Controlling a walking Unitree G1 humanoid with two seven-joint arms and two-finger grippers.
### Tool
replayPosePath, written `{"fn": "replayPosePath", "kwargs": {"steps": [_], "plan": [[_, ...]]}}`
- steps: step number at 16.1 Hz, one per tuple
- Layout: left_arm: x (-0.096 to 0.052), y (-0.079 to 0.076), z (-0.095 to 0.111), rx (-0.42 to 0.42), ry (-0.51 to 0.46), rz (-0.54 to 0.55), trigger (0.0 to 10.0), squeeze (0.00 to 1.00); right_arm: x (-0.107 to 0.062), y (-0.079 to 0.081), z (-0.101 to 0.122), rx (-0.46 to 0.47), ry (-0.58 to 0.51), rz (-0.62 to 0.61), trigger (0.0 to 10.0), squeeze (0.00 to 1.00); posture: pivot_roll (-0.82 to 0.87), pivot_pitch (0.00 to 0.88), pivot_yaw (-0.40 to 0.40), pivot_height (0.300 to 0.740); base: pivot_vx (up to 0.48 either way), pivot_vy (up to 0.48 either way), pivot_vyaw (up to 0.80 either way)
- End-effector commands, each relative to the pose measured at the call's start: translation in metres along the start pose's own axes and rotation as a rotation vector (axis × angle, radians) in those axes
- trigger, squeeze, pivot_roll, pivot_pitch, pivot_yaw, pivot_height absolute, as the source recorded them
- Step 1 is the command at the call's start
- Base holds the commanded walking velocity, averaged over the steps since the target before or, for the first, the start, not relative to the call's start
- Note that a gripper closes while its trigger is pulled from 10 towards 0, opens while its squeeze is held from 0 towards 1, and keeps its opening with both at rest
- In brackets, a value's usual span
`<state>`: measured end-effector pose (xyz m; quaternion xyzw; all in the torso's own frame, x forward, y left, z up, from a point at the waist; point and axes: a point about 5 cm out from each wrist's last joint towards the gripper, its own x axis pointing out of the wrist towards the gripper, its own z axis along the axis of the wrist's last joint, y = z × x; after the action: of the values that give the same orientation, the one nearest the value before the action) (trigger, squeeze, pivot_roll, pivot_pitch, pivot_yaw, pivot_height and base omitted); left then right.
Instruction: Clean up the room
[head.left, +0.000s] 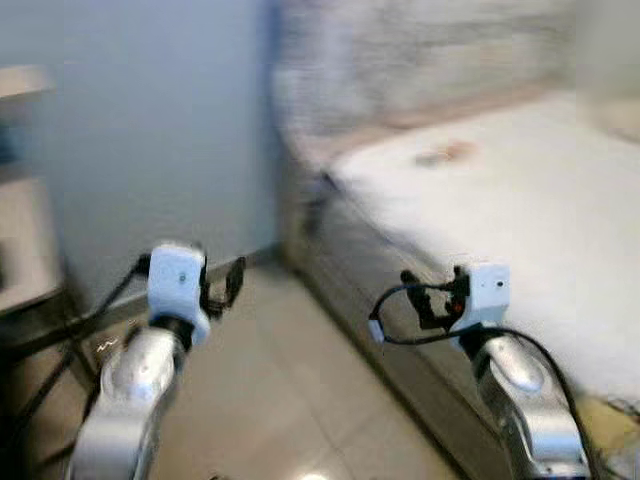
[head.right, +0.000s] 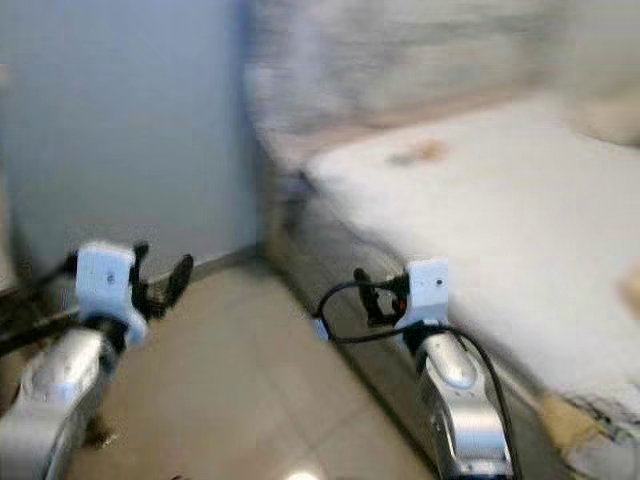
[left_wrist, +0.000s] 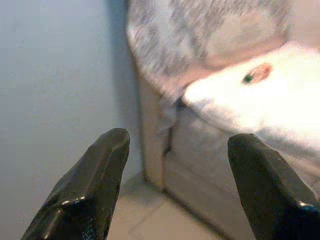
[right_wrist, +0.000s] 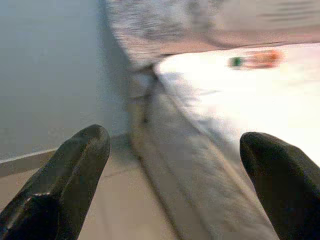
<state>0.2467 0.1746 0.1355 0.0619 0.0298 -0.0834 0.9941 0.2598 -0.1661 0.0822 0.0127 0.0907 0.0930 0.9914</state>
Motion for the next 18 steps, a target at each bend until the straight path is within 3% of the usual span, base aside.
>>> {"fn": "replayPosePath", "kwargs": {"steps": [1, 7, 15, 18], "plan": [[0.001, -0.002, -0.002, -0.014, 0.011, -0.010, 10.0, 0.00, 0.006, 0.001, 0.005, -0.026, -0.017, -0.002, 10.0, 0.00, -0.03, 0.000, -0.034, 0.740, 0.000, 0.000, 0.00], [0.015, 0.002, 0.003, -0.016, -0.022, -0.013, 10.0, 0.00, 0.018, 0.010, 0.015, -0.025, -0.044, 0.023, 10.0, 0.00, -0.04, 0.000, -0.028, 0.740, 0.397, 0.000, 0.00], [0.020, 0.005, -0.002, -0.053, -0.010, -0.001, 10.0, 0.00, 0.022, 0.007, 0.014, -0.028, -0.043, 0.009, 10.0, 0.00, -0.03, 0.000, -0.028, 0.740, 0.480, 0.000, -0.61], [0.020, 0.010, -0.012, -0.056, 0.031, 0.036, 10.0, 0.00, 0.019, -0.003, 0.012, -0.033, -0.055, -0.067, 10.0, 0.00, -0.04, 0.000, -0.022, 0.740, 0.000, 0.000, -0.62]]}}
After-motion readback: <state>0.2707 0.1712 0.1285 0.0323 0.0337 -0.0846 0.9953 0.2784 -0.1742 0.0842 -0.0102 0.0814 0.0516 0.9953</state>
